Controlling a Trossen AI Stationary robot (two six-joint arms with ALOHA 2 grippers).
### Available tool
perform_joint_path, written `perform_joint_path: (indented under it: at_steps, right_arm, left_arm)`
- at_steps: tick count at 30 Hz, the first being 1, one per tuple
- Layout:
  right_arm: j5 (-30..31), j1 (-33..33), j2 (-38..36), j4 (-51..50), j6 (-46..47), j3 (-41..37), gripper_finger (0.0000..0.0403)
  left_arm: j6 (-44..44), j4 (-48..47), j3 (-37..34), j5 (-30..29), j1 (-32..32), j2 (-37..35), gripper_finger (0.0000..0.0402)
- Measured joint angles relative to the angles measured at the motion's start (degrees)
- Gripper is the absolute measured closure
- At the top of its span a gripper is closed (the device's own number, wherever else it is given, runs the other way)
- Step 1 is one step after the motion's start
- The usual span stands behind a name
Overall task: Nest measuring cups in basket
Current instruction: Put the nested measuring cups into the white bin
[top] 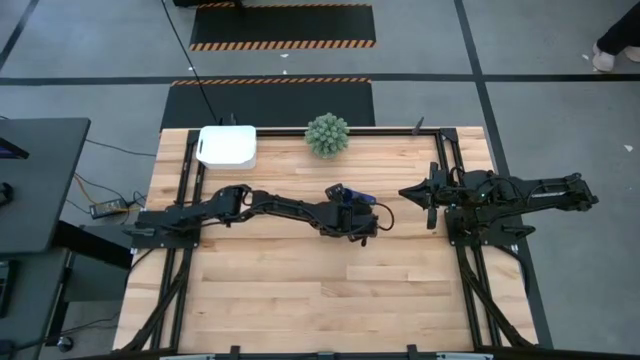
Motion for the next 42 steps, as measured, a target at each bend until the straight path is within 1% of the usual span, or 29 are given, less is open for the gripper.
perform_joint_path:
  at_steps: [10, 19, 26, 37, 42]
  right_arm:
    - [0.0, 0.01, 0.0, 0.02, -0.02, 0.0, 0.0389]
    - [0.0, 0.0, 0.0, 0.01, -0.02, 0.0, 0.0389]
    - [-0.01, 0.0, 0.0, 0.02, -0.01, 0.0, 0.0389]
    - [0.0, 0.0, 0.0, 0.01, -0.02, 0.0, 0.0389]
    - [0.0, 0.01, 0.0, 0.02, -0.02, 0.0, 0.0389]
  left_arm:
    - [-0.01, -0.02, 0.0, 0.07, 0.66, 0.0, 0.0088]
    - [-1.81, 0.02, 0.0, 0.52, 0.7, -0.04, 0.0122]
    - [-1.2, -0.02, 0.0, 0.67, 0.7, -0.04, 0.0138]
    - [-0.93, 0.15, 0.0, 1.18, 0.41, -0.07, 0.0138]
    - [0.17, 1.87, 0.0, 1.57, 0.57, -0.07, 0.0138]
